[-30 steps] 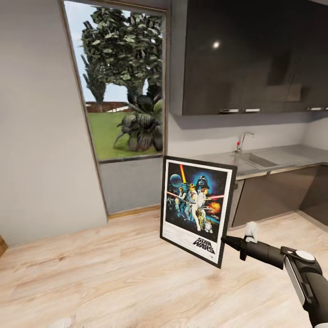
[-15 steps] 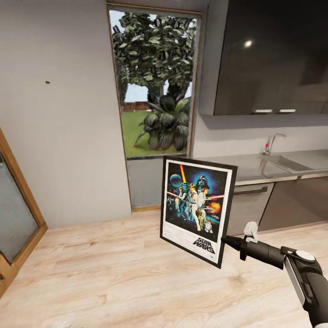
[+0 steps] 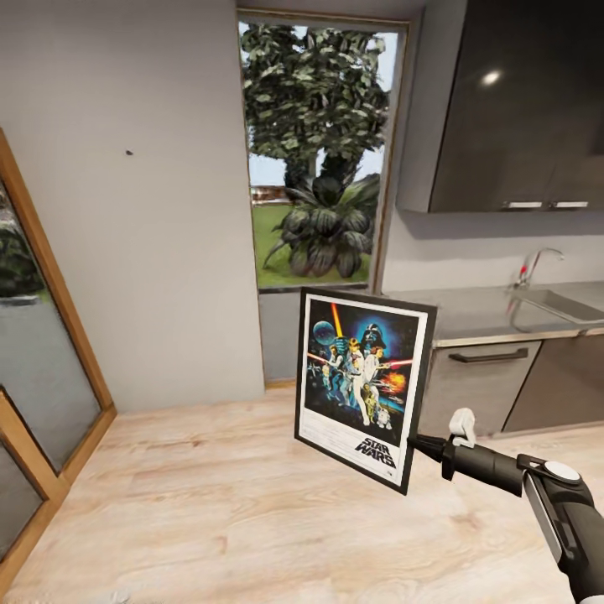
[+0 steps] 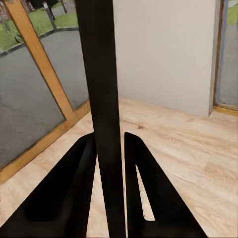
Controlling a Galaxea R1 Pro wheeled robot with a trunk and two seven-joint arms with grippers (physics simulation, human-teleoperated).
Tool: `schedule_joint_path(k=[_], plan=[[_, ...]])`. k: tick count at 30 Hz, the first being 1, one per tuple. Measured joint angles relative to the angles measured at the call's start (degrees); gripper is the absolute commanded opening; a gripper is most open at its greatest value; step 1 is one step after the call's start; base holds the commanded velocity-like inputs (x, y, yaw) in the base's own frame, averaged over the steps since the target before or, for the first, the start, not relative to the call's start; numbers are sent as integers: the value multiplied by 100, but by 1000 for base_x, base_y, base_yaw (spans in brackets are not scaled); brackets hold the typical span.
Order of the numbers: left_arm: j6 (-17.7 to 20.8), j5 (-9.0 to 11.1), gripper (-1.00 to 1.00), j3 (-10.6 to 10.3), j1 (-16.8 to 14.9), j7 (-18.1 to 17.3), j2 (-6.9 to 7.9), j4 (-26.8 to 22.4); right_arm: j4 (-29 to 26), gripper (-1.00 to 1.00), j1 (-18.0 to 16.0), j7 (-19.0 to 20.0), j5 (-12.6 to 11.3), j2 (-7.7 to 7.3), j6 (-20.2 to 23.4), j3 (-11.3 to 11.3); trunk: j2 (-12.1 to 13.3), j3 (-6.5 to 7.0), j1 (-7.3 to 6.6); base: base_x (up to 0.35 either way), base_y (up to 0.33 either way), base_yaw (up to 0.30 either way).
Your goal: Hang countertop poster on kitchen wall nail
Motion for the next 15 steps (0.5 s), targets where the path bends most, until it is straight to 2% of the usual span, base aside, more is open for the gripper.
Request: schedule_joint_path(k=[15], plan=[[6,0,100,0,0,2,5,0,-2,-100,0,-17,2,42,-5,9,0,0,1,85,290,286]])
